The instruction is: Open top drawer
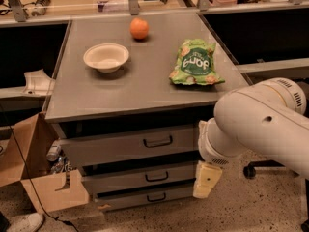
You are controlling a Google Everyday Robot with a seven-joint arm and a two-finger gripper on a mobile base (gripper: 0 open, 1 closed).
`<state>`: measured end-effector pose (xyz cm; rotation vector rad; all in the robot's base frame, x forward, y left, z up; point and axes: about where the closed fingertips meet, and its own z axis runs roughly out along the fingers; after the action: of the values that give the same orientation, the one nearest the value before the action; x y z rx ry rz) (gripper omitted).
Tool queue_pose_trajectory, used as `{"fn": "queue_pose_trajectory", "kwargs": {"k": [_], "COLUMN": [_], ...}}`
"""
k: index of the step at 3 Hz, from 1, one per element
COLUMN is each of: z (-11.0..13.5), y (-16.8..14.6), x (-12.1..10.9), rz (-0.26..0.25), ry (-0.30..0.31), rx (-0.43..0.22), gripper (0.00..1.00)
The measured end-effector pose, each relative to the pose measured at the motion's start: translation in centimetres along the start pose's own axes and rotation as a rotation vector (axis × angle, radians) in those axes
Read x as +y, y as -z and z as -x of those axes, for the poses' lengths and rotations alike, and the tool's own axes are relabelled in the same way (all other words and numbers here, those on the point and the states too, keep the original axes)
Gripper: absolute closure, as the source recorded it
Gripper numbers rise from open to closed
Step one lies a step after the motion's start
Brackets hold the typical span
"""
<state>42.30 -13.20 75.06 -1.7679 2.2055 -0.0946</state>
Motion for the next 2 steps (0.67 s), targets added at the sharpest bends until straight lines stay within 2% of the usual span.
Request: {"fn": "queue_pose_trajectory", "kwargs": {"k": [1, 2], "z": [0.3, 2.2], "y": [-1.7, -4.5], "x": [-0.3, -1.9], "rz": [0.014, 0.008], "ry": [-0.015, -0.011], "rx": [0.003, -0.055], "gripper": [0.0, 0.0]}}
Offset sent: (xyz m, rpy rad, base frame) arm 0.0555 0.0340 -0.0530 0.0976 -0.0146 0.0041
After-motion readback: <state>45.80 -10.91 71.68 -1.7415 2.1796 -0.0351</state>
